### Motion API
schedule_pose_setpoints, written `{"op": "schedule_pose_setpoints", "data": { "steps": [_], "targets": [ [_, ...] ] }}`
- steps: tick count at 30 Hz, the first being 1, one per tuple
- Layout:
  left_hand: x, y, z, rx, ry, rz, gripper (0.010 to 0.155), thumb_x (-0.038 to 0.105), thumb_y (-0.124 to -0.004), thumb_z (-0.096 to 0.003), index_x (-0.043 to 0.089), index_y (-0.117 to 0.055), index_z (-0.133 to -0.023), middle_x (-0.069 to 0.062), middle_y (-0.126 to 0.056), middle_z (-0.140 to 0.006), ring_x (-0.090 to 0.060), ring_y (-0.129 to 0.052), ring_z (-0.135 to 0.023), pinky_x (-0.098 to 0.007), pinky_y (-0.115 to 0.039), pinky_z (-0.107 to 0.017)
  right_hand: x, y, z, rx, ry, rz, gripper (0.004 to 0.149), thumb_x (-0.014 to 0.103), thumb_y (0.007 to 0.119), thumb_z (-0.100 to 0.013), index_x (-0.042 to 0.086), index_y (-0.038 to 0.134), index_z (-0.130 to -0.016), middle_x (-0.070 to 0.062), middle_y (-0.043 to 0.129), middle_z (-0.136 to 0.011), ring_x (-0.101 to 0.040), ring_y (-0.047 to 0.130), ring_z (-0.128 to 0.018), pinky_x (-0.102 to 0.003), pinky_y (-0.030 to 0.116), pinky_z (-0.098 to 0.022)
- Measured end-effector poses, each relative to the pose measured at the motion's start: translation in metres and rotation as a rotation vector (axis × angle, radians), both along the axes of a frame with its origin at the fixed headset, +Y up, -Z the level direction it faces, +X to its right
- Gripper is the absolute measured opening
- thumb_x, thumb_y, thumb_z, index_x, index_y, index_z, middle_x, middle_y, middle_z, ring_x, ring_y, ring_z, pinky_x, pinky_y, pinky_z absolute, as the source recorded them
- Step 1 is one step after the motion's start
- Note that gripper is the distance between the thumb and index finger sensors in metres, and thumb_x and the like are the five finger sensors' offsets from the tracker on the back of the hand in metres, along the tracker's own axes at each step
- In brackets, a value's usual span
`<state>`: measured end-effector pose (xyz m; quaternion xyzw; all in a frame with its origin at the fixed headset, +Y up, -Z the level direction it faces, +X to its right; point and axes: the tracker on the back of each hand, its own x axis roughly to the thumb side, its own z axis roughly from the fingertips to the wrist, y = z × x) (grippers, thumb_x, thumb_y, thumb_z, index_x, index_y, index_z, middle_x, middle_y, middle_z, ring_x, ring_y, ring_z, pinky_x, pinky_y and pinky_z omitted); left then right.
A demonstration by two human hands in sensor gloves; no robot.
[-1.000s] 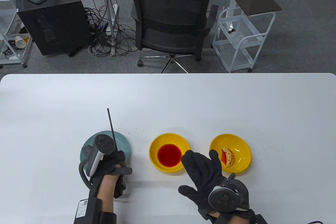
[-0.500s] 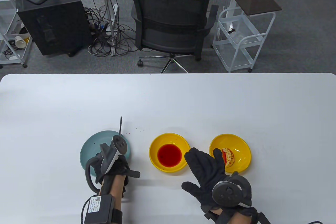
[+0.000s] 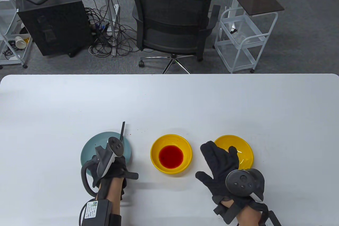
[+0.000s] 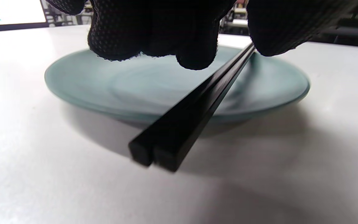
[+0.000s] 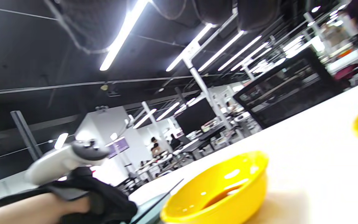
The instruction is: Dip chopsticks into soy sauce and dot onto dumpling
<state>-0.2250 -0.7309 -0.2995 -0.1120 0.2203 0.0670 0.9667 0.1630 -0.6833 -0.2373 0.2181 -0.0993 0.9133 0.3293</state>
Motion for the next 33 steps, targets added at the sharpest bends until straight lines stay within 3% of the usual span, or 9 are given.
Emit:
{"op": "schedule_pose_setpoints", "data": {
  "steps": [6, 10, 15, 22, 33],
  "targets": [
    [0.007, 0.02, 0.01, 0.155, -0.07, 0.104, 0.071, 0.059, -0.076, -0.0465, 0.012, -0.072, -0.099, -0.01, -0.077, -0.092, -0.039, -0.083, -0.078, -0.069, -0.051, -0.068, 0.026, -0.006, -0.012, -0.047, -0.124, -0.034, 0.081, 0.055, 0.07, -0.043, 0.022, 0.032, -0.107, -0.014, 0.025, -0.115, -0.051, 0.029, -0.103, -0.082, 0.013, -0.067],
    [0.019, 0.029, 0.016, 0.208, -0.148, 0.149, 0.075, 0.062, -0.074, -0.0467, 0.014, -0.067, -0.104, -0.01, -0.068, -0.103, -0.043, -0.077, -0.089, -0.07, -0.048, -0.07, 0.027, -0.016, -0.021, -0.095, -0.134, 0.059, 0.082, 0.056, 0.069, -0.043, 0.022, 0.032, -0.107, -0.014, 0.025, -0.116, -0.051, 0.033, -0.103, -0.082, 0.014, -0.066],
    [0.039, 0.022, 0.011, 0.257, -0.441, 0.331, 0.081, 0.066, -0.072, -0.0467, 0.024, -0.047, -0.112, -0.005, -0.029, -0.12, -0.044, -0.042, -0.11, -0.071, -0.035, -0.075, 0.027, -0.024, -0.027, -0.128, -0.184, 0.143, 0.082, 0.057, 0.069, -0.043, 0.022, 0.031, -0.107, -0.014, 0.023, -0.116, -0.052, 0.028, -0.104, -0.082, 0.014, -0.066],
    [0.047, 0.022, 0.015, 0.26, -0.475, 0.277, 0.087, 0.068, -0.071, -0.0459, 0.025, -0.04, -0.114, -0.004, -0.023, -0.121, -0.045, -0.034, -0.113, -0.071, -0.033, -0.075, 0.025, -0.025, -0.033, -0.137, -0.223, 0.169, 0.083, 0.058, 0.069, -0.043, 0.023, 0.03, -0.108, -0.013, 0.018, -0.116, -0.052, 0.017, -0.105, -0.081, 0.012, -0.066],
    [0.055, 0.019, 0.015, 0.235, -0.491, 0.266, 0.086, 0.068, -0.071, -0.0459, 0.024, -0.041, -0.114, -0.005, -0.026, -0.121, -0.046, -0.034, -0.113, -0.071, -0.032, -0.075, 0.017, -0.027, -0.034, -0.167, -0.174, 0.213, 0.085, 0.061, 0.068, -0.042, 0.023, 0.03, -0.108, -0.014, 0.018, -0.117, -0.053, 0.018, -0.105, -0.082, 0.012, -0.065]
  ]
}}
